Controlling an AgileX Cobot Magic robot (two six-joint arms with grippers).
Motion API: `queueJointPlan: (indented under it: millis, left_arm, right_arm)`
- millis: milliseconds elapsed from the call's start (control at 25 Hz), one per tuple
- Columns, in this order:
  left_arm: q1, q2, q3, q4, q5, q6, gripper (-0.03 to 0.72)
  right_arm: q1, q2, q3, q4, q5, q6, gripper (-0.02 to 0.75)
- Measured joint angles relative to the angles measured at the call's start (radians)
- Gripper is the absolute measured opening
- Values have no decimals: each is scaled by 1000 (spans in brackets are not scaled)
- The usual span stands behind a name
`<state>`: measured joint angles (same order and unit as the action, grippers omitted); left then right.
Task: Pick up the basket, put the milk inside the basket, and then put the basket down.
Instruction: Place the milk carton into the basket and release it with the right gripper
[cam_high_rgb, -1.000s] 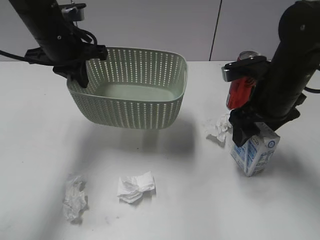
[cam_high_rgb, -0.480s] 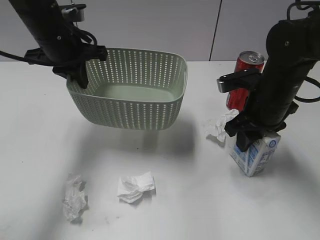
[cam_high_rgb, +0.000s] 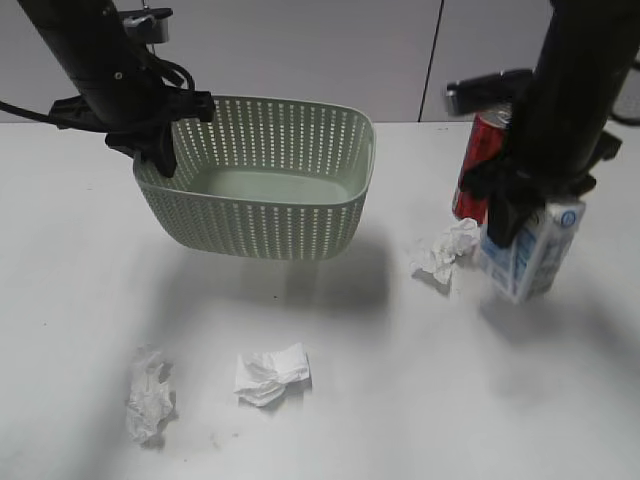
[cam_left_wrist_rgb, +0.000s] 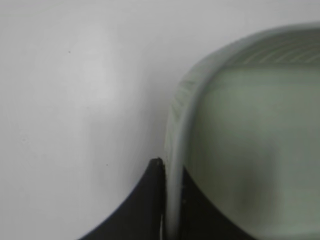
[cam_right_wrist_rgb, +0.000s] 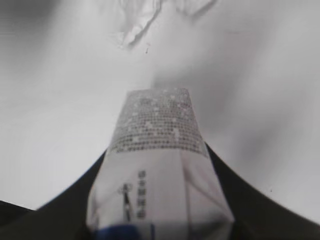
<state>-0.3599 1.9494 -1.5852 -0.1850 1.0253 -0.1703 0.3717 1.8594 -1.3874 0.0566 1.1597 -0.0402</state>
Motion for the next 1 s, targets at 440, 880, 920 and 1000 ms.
queueJointPlan:
  millis: [440,880,920,1000]
  left_arm:
    - [0,0,0,-8,0,-1,-15]
    - [0,0,0,-13,-3,-5,-15]
    - [0,0,0,-14,-6,-5,-15]
    - [0,0,0,-15,-12,-10,-15]
  right_arm:
    - [126,27,-542,63,54,12,317]
    - [242,248,-700,80,65,35,317]
    - [242,284,-711,79,65,40,317]
    - [242,343,-733,79,65,46,317]
